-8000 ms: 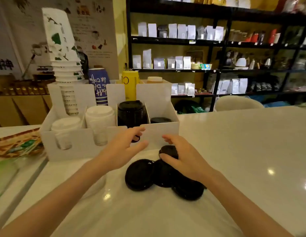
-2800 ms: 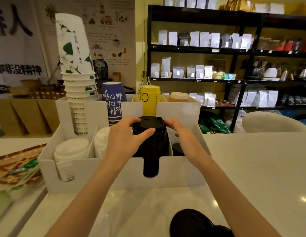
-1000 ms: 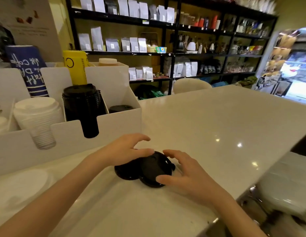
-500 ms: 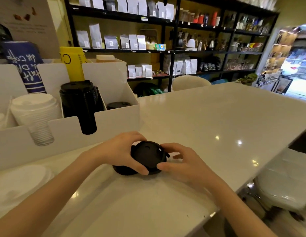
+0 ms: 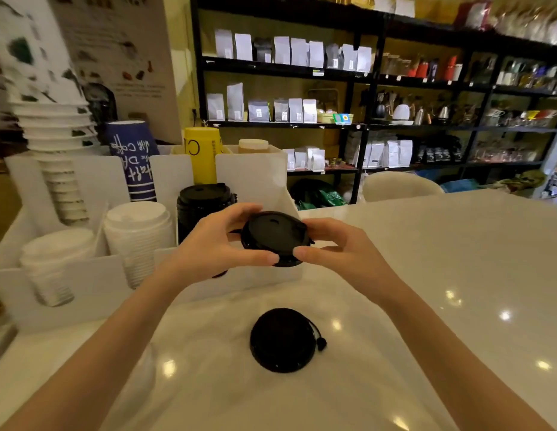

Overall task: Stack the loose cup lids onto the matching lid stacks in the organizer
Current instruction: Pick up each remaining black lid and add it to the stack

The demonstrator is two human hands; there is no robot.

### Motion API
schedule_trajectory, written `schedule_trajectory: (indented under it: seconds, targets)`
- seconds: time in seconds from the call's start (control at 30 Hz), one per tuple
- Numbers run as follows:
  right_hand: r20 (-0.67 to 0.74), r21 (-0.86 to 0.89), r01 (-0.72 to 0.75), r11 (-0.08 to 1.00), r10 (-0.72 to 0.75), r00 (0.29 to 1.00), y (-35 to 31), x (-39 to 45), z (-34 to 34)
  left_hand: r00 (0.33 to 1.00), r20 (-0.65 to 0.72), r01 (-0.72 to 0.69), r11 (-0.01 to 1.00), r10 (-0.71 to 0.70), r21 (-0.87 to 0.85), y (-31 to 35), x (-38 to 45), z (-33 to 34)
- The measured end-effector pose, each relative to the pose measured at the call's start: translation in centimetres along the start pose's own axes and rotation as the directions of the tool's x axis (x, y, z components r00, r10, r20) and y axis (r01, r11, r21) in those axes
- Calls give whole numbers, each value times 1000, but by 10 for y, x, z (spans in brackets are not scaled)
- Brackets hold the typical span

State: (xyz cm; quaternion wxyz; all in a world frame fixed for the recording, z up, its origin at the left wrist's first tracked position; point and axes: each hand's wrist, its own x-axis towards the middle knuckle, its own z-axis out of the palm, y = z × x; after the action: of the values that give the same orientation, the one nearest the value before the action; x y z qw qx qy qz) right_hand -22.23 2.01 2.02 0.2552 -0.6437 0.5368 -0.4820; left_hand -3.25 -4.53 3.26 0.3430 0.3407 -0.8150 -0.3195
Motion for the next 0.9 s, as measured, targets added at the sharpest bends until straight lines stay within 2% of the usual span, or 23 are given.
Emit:
schedule_trajectory:
  seconds: [0.13,0.23,0.33,0.47,0.6,0.77,0.9]
  targets:
    - [-24,98,43,994,-41,999,-12,34,12,973,-227,-35,999,26,-34,-2,3,-18]
    - [-14,201,72,977,-71,997,-18,58,24,918,-387,-81,996,83,22,-8,4,-31]
    - [-3,264,105,959,-108,994,-20,79,38,867,-495,-45,998,57,36,-18,8,-40]
    - [24,277,129,952,-142,990,-17,99,63,825,-565,-9,999,31,42,-30,15,-48]
    - [159,279,-23,960,-22,987,-9,116,78,799,-602,62,996,-12,61,-39,21,-56]
    - [207,372,-62,926,-17,978,2,125,82,810,-585,135,981,-30,136,-51,27,-57]
    - [210,320,-55,946,-14,978,3,125,82,832,-554,137,953,38,270,-49,26,-55]
